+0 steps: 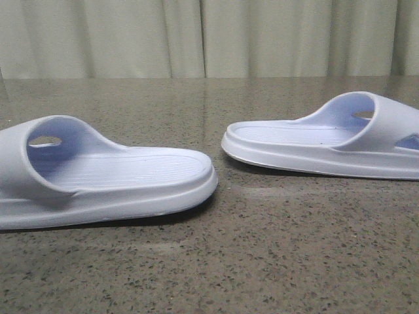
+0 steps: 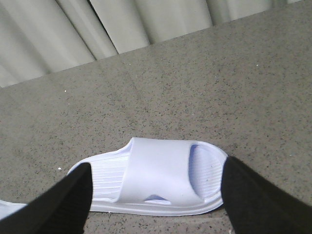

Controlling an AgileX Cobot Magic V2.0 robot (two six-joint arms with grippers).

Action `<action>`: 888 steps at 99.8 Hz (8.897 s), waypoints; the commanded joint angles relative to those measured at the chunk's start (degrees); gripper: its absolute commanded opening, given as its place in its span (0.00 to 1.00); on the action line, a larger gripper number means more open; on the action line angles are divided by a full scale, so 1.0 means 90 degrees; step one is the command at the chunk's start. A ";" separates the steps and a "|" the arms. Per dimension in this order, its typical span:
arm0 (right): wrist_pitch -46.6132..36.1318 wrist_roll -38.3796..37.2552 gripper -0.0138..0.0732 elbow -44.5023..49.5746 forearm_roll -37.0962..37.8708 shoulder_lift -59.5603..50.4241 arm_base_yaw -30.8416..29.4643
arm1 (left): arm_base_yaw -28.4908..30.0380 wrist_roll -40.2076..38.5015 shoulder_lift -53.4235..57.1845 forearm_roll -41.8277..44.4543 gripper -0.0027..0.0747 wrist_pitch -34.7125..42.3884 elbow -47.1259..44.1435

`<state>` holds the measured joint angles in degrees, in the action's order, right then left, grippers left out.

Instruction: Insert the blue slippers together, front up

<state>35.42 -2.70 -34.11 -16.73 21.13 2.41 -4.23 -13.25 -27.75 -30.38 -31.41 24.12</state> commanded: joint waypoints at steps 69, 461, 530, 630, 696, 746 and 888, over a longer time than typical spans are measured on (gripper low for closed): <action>-0.0523 0.0002 0.71 -0.0220 -0.0090 0.0110 0.0003 | 0.0012 -0.0233 -0.1895 -0.0988 0.73 0.0637 -0.0081; -0.1535 -0.2150 0.70 -0.0208 0.1690 0.3572 -0.0009 | -0.0701 0.0172 -0.1086 -0.2941 0.06 0.0967 0.0402; -0.1931 -0.2164 0.70 -0.0208 0.1373 0.4668 -0.0009 | -0.0701 0.0172 -0.1086 -0.2941 0.06 0.0967 0.0402; -0.1681 -0.2164 0.70 -0.0208 0.0377 0.5006 0.0003 | -0.0701 0.0172 -0.1086 -0.2952 0.06 0.1003 0.0402; -0.1420 -0.2164 0.35 -0.0208 -0.0179 0.5006 0.0003 | -0.0701 0.0172 -0.1086 -0.3010 0.06 0.1003 0.0402; -0.2103 -0.2164 0.04 -0.0208 -0.0196 0.4982 0.0003 | -0.0701 0.0172 -0.1086 -0.3027 0.06 0.1003 0.0402; -0.1169 -0.0838 0.04 -0.0232 -0.2942 0.1625 0.0003 | -0.0701 0.0172 -0.1420 -0.3356 0.06 0.0911 0.0402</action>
<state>26.76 -15.36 -34.70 -37.71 36.14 2.41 -9.99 -11.83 -39.57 -57.23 -24.81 25.62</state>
